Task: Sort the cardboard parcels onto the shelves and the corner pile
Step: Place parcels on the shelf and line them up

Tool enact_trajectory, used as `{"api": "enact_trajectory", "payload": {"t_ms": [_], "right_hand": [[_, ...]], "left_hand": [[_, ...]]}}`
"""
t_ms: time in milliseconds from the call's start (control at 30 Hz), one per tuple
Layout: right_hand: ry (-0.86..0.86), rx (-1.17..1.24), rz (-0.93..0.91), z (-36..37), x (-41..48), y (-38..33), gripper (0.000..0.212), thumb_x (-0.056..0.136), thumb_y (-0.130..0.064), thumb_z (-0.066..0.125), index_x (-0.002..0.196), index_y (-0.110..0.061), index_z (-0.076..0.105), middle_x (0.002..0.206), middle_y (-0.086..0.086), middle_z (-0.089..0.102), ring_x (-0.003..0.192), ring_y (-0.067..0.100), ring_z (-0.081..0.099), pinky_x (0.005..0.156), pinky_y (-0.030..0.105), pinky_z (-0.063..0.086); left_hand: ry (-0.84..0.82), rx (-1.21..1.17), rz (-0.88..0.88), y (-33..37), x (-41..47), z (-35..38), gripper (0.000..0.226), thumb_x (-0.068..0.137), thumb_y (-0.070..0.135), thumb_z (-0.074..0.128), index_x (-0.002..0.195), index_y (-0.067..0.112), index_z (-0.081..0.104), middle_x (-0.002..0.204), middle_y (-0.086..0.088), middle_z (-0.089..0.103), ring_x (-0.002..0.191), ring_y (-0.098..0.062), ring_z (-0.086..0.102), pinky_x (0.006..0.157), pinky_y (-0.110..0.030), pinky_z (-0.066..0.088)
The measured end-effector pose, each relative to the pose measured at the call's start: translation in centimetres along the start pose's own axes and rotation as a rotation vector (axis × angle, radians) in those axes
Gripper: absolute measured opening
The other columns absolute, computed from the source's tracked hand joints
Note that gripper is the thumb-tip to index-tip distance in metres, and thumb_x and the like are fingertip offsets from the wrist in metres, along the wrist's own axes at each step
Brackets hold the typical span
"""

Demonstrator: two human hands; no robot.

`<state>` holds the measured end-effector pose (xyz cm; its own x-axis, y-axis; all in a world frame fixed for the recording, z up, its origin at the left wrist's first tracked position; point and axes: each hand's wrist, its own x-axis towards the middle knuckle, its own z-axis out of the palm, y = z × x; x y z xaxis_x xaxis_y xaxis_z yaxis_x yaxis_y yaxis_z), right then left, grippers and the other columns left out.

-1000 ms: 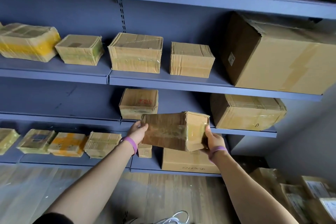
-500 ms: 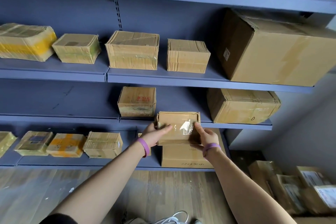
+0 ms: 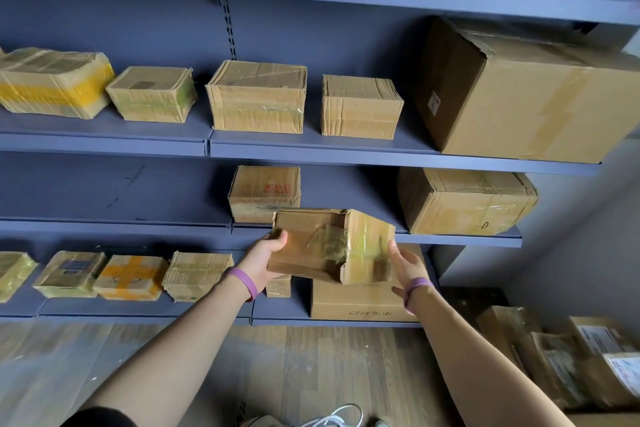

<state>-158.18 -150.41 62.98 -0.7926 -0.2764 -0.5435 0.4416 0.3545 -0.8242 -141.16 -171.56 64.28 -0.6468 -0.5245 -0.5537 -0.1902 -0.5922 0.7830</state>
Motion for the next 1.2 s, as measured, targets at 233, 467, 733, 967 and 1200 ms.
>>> {"api": "enact_trajectory", "payload": {"t_ms": [233,467,733,967,1200], "right_hand": [[-0.077,0.166,0.067,-0.3,-0.4,-0.3,0.038,0.088,-0.043,0.069,0.100,-0.009,0.055,0.112,0.011,0.057,0.106,0.029,0.058,0.081,0.049,0.058],[0.044,0.192,0.008,-0.5,0.1,0.0,0.041,0.080,-0.026,0.081,0.104,-0.005,0.055,0.113,0.020,0.063,0.102,0.036,0.064,0.074,0.052,0.060],[0.187,0.128,-0.058,0.7,-0.5,-0.1,0.054,0.069,-0.033,0.089,0.102,-0.009,0.054,0.103,0.015,0.066,0.093,0.031,0.067,0.083,0.054,0.058],[0.021,0.231,-0.077,1.2,-2.1,-0.2,0.035,0.091,-0.036,0.068,0.102,-0.004,0.057,0.098,0.010,0.064,0.090,0.020,0.062,0.078,0.042,0.059],[-0.008,0.139,0.007,0.7,-1.8,0.2,0.040,0.100,-0.053,0.042,0.089,-0.018,0.056,0.093,0.003,0.058,0.089,0.019,0.054,0.090,0.043,0.050]], "left_hand": [[-0.014,-0.055,-0.004,0.0,0.1,-0.5,0.036,0.096,0.031,0.060,0.125,0.009,0.064,0.117,-0.016,0.071,0.115,-0.033,0.064,0.106,-0.049,0.044],[0.169,0.163,0.062,0.0,0.6,-0.1,0.038,0.096,0.034,0.064,0.127,0.013,0.061,0.122,-0.009,0.068,0.112,-0.029,0.065,0.100,-0.042,0.051],[0.111,0.413,0.194,-0.5,-1.4,2.1,0.064,0.076,0.077,0.044,0.105,0.022,0.062,0.104,0.004,0.063,0.101,-0.020,0.057,0.099,-0.039,0.046],[0.256,0.458,0.279,-1.3,-0.4,1.3,0.020,0.100,0.027,0.057,0.108,0.010,0.061,0.099,-0.005,0.063,0.097,-0.025,0.059,0.075,-0.027,0.041],[0.252,0.216,0.142,-1.5,0.7,-1.0,0.022,0.102,0.028,0.054,0.121,0.018,0.059,0.118,-0.001,0.061,0.117,-0.022,0.051,0.109,-0.042,0.041]]}}
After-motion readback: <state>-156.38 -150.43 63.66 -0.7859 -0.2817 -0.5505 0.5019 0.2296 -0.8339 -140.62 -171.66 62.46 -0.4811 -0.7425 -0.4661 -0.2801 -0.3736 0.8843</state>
